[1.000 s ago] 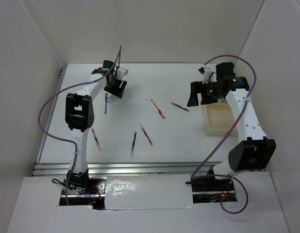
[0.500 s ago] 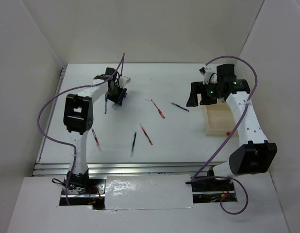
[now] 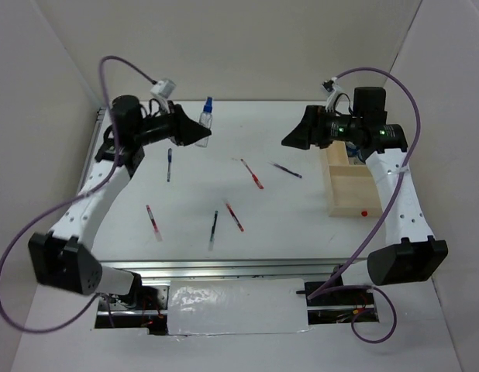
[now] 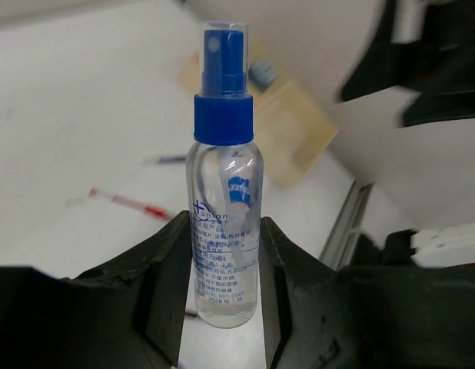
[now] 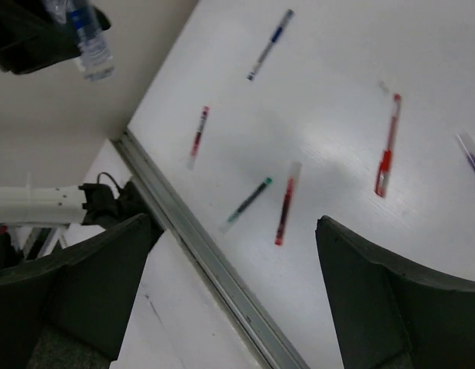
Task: Sort the stationery into containers
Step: Pick up the stationery from the center of the board, then place the stationery in the storage box.
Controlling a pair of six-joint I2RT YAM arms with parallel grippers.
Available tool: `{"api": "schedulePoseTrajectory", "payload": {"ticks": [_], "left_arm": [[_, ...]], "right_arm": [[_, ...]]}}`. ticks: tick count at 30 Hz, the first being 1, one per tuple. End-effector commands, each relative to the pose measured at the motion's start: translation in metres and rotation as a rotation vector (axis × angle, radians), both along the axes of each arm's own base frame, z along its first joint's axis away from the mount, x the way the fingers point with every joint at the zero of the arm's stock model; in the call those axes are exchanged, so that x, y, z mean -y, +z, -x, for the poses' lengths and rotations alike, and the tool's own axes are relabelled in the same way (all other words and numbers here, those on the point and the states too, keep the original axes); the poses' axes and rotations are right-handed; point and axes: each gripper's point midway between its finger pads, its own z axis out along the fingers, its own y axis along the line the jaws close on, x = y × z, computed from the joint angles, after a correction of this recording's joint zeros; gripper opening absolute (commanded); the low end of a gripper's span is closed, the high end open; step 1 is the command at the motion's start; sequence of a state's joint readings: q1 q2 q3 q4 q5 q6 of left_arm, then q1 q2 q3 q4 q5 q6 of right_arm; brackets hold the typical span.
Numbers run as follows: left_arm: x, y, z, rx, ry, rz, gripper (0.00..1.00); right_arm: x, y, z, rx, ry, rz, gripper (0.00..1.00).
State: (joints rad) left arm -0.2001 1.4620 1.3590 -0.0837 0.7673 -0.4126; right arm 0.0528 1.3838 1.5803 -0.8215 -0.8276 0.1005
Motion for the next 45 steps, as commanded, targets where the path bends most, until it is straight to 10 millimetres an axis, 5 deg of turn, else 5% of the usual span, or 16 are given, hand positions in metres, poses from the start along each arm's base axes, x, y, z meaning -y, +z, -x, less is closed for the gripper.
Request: {"api": "schedulePoseTrajectory", "payload": {"ticks": [1, 7, 14, 24, 30, 41, 44, 45], "left_arm": [[0.009, 0.075, 0.042, 0.128, -0.072, 0.277, 0.0], [0.023, 0.106, 0.087, 0.1, -0.229, 0.475, 0.0], [0.031, 0.11, 0.099, 0.082, -0.248, 0.51, 0.0], [0.043, 0.102, 0.101, 0.037, -0.26, 0.513, 0.0], [0.043, 0.097, 0.098, 0.019, -0.246, 0.52, 0.0], [0.043, 0.094, 0.095, 0.012, -0.233, 0.524, 0.0], [0.044, 0.09, 0.094, -0.011, -0.225, 0.513, 0.17], [0.043, 0.087, 0.092, -0.012, -0.216, 0.496, 0.33]], "right_arm": [[-0.035, 0.061, 0.008, 0.163, 0.159, -0.182, 0.94], [-0.085, 0.118, 0.038, 0.315, 0.288, -0.273, 0.95], [-0.125, 0.119, 0.05, 0.313, 0.386, -0.289, 0.91], [-0.174, 0.112, 0.03, 0.281, 0.411, -0.299, 0.8], [-0.192, 0.11, 0.034, 0.283, 0.449, -0.304, 0.58], [-0.201, 0.097, 0.034, 0.227, 0.466, -0.329, 0.34], [-0.2, 0.096, 0.033, 0.222, 0.462, -0.327, 0.09], [-0.198, 0.098, 0.032, 0.226, 0.454, -0.328, 0.05]]}}
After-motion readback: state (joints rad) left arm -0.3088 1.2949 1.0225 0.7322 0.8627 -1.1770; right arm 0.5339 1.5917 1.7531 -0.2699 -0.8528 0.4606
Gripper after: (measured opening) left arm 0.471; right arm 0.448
